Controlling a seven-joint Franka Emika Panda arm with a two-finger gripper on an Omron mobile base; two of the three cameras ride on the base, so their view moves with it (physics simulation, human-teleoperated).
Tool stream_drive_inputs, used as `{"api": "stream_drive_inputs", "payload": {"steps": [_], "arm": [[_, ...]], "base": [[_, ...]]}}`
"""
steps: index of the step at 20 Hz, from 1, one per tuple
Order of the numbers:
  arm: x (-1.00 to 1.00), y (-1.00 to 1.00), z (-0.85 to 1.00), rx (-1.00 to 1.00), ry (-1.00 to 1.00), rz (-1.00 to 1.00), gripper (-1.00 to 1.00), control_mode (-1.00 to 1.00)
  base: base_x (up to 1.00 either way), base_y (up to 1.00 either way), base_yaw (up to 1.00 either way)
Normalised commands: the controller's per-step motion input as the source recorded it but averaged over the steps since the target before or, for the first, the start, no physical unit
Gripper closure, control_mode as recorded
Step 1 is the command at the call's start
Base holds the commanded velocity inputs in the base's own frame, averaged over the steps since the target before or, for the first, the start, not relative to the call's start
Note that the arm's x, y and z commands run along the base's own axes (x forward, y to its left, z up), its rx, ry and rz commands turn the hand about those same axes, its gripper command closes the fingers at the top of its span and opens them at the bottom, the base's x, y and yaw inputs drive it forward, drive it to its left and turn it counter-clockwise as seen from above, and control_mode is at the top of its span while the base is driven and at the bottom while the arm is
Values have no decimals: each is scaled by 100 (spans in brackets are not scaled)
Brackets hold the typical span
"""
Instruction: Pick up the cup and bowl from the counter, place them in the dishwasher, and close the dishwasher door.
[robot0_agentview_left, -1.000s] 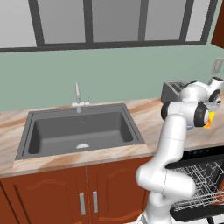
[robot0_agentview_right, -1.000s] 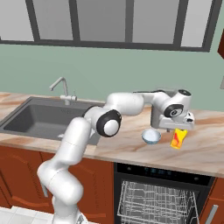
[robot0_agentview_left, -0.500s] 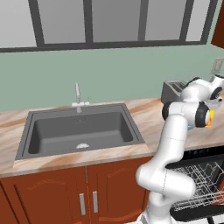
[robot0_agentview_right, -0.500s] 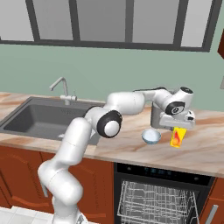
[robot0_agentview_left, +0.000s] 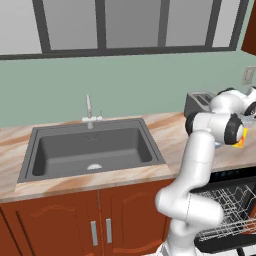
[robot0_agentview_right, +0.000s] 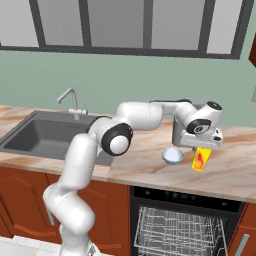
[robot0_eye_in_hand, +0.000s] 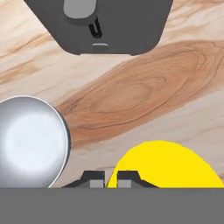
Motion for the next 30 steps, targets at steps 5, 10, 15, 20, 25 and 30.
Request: {"api": "stream_drive_inputs", "payload": {"steps": [5, 10, 15, 20, 25, 30], "arm": [[-47, 14, 1, -6, -13, 0, 100, -100], [-49, 10, 7, -8, -15, 0, 100, -100], [-44, 8, 11, -6, -15, 0, 100, -100], [-41, 13, 5, -2, -13, 0, 100, -100], [-45, 8, 4, 0, -14, 0, 100, -100], [-37, 1, 0, 0, -10, 0, 100, -100]], "base": [[0, 0, 0], [0, 0, 0], [0, 0, 0], [0, 0, 0], [0, 0, 0], [0, 0, 0]]}}
